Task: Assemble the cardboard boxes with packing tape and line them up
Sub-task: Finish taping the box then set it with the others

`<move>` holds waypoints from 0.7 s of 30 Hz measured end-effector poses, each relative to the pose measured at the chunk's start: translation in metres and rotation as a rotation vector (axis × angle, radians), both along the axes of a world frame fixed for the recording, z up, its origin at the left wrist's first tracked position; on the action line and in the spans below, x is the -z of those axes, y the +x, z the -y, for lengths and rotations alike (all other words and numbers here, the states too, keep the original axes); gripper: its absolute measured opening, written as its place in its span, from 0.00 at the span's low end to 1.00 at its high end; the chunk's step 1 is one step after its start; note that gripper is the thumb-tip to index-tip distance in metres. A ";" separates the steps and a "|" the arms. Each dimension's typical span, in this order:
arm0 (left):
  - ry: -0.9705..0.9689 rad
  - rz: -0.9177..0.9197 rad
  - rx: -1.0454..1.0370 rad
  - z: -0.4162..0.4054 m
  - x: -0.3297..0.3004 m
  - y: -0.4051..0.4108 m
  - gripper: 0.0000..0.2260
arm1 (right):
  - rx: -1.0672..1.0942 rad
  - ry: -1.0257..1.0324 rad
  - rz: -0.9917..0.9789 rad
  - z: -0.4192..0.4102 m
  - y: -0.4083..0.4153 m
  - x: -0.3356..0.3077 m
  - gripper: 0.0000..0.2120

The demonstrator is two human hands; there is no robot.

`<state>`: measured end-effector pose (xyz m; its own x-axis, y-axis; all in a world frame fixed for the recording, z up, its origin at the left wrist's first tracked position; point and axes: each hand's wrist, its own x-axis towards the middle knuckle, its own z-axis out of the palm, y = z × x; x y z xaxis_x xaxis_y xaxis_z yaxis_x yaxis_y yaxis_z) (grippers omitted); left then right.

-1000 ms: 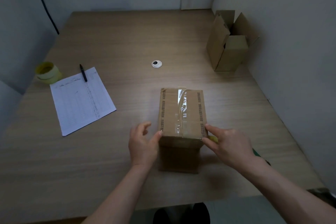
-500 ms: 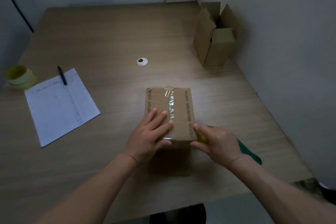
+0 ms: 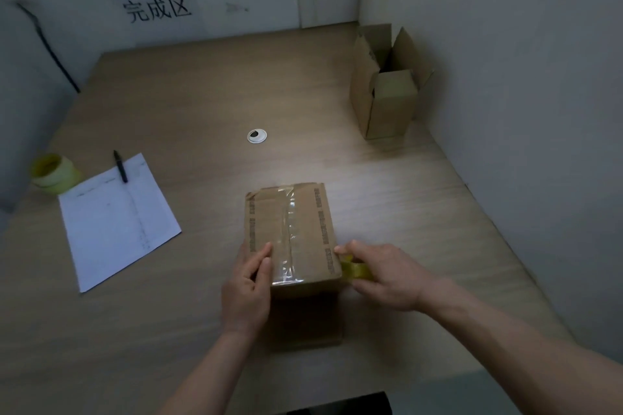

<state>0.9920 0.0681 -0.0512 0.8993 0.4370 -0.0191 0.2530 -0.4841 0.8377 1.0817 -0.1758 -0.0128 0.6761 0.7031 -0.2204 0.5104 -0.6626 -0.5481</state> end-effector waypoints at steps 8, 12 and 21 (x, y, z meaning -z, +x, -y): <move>0.645 -0.032 0.773 0.021 -0.062 0.041 0.30 | 0.166 0.150 -0.302 0.001 0.002 0.000 0.24; 0.596 -0.281 0.844 0.062 -0.079 0.063 0.35 | 0.264 0.106 -0.292 0.003 0.002 0.010 0.16; 0.639 -0.397 1.063 0.072 -0.074 0.102 0.40 | 0.321 0.027 -0.377 0.028 0.030 -0.006 0.03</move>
